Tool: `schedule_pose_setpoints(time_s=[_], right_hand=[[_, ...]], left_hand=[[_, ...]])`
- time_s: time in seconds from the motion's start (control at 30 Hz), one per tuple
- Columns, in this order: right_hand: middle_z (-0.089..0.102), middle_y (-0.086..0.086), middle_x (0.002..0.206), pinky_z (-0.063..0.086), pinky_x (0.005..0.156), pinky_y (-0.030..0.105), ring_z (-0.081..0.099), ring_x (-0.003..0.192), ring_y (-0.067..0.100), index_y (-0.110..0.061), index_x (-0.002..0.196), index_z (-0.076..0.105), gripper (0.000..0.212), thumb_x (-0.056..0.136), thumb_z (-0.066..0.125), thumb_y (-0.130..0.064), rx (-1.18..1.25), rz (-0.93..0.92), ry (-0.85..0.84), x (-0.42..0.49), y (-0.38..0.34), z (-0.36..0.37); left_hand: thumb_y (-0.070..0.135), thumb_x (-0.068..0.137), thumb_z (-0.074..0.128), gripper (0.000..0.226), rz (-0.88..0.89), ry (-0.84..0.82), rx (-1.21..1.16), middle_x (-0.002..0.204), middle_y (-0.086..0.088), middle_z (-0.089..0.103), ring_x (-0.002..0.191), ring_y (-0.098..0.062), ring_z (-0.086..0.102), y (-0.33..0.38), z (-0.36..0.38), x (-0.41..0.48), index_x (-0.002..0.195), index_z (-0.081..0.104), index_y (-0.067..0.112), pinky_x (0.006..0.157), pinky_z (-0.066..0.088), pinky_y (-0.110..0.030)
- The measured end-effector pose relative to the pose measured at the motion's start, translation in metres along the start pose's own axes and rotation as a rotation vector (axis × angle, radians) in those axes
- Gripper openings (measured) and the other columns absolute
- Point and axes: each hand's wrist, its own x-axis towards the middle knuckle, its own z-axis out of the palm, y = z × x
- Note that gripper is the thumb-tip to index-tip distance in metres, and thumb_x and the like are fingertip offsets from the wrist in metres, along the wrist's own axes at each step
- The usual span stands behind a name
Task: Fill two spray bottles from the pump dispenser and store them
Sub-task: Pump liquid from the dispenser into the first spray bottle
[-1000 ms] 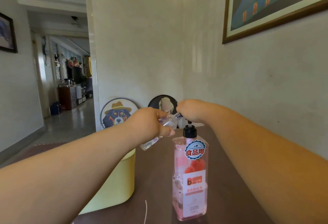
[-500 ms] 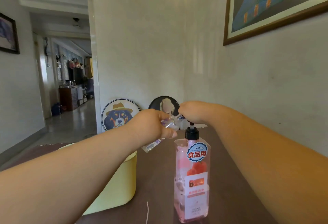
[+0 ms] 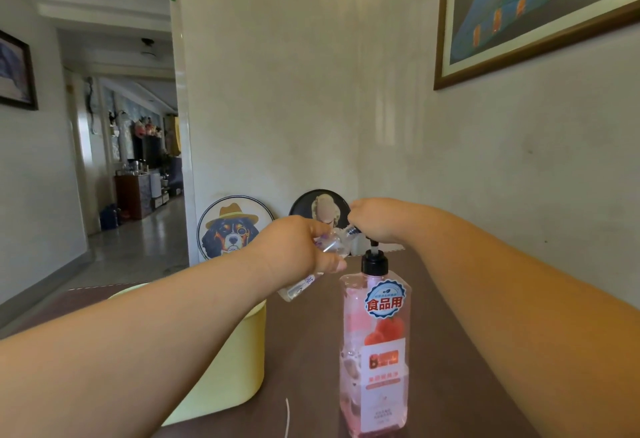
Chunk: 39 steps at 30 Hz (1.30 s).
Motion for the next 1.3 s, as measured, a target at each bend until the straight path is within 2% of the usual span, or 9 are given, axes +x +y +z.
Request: schedule_pose_setpoints(time_s=[0.17,0.37,0.47,0.6,0.73,0.9,1.03,1.13,1.3], right_hand=[[0.051,0.011,0.095,0.047,0.085,0.033,0.045,0.083,0.020,-0.001,0.107,0.058,0.020,0.096,0.044,-0.008,-0.031,-0.020,-0.064,0.001,-0.009,0.013],[0.058,0.016,0.111,0.046,0.090,0.036,0.056,0.098,0.026,0.003,0.121,0.055,0.030,0.096,0.041,-0.007,-0.003,0.007,-0.019,0.000,-0.007,0.002],[0.057,0.006,0.098,0.039,0.083,0.029,0.055,0.106,0.025,-0.001,0.125,0.054,0.033,0.098,0.037,-0.010,-0.110,-0.054,-0.005,0.001,0.000,0.000],[0.055,0.012,0.102,0.047,0.089,0.034,0.054,0.090,0.024,0.004,0.116,0.058,0.028,0.095,0.044,-0.006,-0.056,-0.010,-0.098,0.000,-0.008,0.011],[0.050,0.011,0.097,0.047,0.083,0.033,0.052,0.087,0.024,0.004,0.117,0.058,0.028,0.094,0.045,-0.004,-0.058,-0.014,-0.080,0.002,-0.007,0.014],[0.059,0.017,0.122,0.045,0.091,0.031,0.056,0.100,0.026,0.003,0.121,0.056,0.029,0.096,0.040,0.000,-0.034,-0.010,-0.025,0.001,0.001,0.001],[0.053,0.012,0.099,0.046,0.085,0.032,0.060,0.103,0.028,0.002,0.121,0.057,0.029,0.094,0.046,-0.002,-0.069,-0.014,-0.059,0.004,-0.002,0.009],[0.060,0.016,0.110,0.048,0.091,0.034,0.060,0.104,0.029,0.003,0.118,0.058,0.028,0.094,0.045,-0.005,-0.057,-0.006,-0.090,0.006,-0.008,0.017],[0.051,0.011,0.098,0.047,0.086,0.033,0.049,0.086,0.022,0.003,0.119,0.057,0.028,0.095,0.043,-0.006,-0.070,-0.034,-0.085,0.006,-0.006,0.012]], left_hand=[[0.037,0.078,0.071,0.052,-0.007,-0.061,-0.031,0.122,-0.003,0.067,0.110,-0.023,0.063,-0.006,0.012,-0.002,0.127,0.060,0.025,0.098,0.049,-0.034],[0.042,0.078,0.071,0.060,0.008,-0.027,0.010,0.116,0.003,0.066,0.106,-0.016,0.061,-0.005,0.002,-0.001,0.134,0.054,0.027,0.089,0.045,-0.023],[0.043,0.077,0.071,0.062,0.007,0.014,0.010,0.121,0.002,0.065,0.111,-0.017,0.061,-0.002,-0.002,0.001,0.135,0.053,0.029,0.091,0.045,-0.024],[0.040,0.077,0.073,0.060,0.001,-0.035,-0.036,0.122,0.000,0.066,0.113,-0.020,0.061,-0.007,0.012,0.000,0.132,0.056,0.025,0.097,0.047,-0.028],[0.041,0.077,0.072,0.053,0.008,-0.039,-0.044,0.116,-0.001,0.069,0.106,-0.022,0.063,-0.009,0.014,-0.001,0.126,0.060,0.025,0.096,0.050,-0.032],[0.037,0.077,0.073,0.045,0.013,0.013,-0.099,0.109,-0.003,0.072,0.101,-0.022,0.066,-0.004,0.006,0.000,0.119,0.066,0.023,0.090,0.051,-0.029],[0.036,0.076,0.074,0.046,0.016,0.007,-0.099,0.109,-0.004,0.071,0.101,-0.022,0.066,-0.006,0.010,0.001,0.118,0.066,0.021,0.090,0.050,-0.029],[0.038,0.076,0.074,0.052,0.001,-0.027,-0.095,0.116,-0.002,0.069,0.106,-0.021,0.064,-0.010,0.017,0.001,0.125,0.062,0.024,0.095,0.050,-0.031],[0.040,0.077,0.072,0.056,0.001,-0.016,-0.098,0.119,-0.001,0.067,0.107,-0.021,0.063,-0.010,0.015,-0.001,0.129,0.059,0.025,0.091,0.048,-0.027]])
